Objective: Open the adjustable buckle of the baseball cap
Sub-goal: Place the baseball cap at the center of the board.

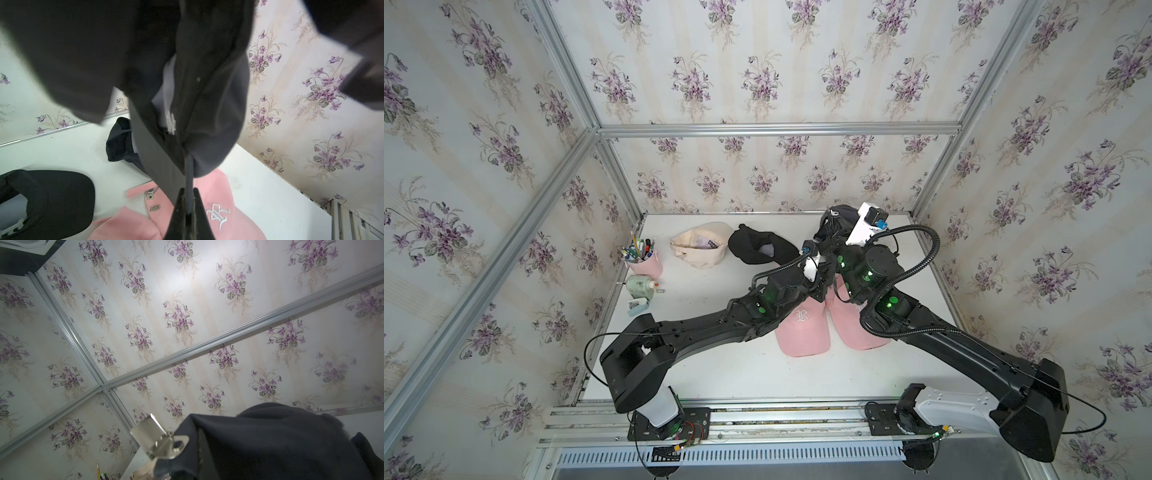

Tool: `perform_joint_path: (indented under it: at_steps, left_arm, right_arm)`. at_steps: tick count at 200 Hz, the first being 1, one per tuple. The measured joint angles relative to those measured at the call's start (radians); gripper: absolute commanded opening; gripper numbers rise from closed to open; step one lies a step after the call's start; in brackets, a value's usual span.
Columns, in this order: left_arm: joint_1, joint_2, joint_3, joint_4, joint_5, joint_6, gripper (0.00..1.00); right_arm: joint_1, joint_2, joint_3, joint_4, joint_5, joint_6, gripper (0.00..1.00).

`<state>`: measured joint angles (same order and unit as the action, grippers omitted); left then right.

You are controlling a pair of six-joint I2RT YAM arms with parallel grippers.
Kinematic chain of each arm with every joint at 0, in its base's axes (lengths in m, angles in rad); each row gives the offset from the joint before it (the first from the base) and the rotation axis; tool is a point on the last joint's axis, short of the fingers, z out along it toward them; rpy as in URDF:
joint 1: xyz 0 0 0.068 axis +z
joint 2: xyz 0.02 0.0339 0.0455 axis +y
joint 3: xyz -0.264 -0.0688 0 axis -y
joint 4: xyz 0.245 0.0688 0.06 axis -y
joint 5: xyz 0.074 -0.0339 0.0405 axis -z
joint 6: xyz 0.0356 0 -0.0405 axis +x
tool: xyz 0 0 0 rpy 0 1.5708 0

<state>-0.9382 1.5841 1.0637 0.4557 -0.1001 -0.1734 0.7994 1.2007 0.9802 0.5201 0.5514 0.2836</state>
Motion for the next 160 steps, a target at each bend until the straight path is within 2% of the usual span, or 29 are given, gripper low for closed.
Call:
perform_joint_path:
  at_steps: [22, 71, 96, 112, 135, 160]
  left_arm:
    - [0.010, -0.040, -0.012, -0.048, 0.036, 0.019, 0.00]
    - [0.044, -0.123, -0.042, -0.143, 0.137, 0.031, 0.00]
    - [0.070, -0.163, -0.044, -0.203, 0.216, 0.034, 0.00]
    - [0.089, -0.195, -0.036, -0.266, 0.262, 0.034, 0.00]
    - [0.115, -0.240, -0.025, -0.333, 0.328, 0.034, 0.00]
    - [0.150, -0.297, -0.039, -0.420, 0.393, 0.033, 0.00]
  right_arm:
    - [0.000, -0.003, -0.015, 0.021, -0.013, -0.013, 0.00]
    - [0.000, -0.008, -0.035, 0.019, -0.054, -0.048, 0.15]
    - [0.000, -0.016, -0.050, 0.005, -0.097, -0.080, 0.26]
    - [0.000, -0.016, -0.050, -0.009, -0.126, -0.101, 0.41]
    - [0.000, -0.016, -0.047, -0.040, -0.176, -0.130, 0.56]
    - [-0.002, -0.016, -0.042, -0.072, -0.224, -0.167, 0.66]
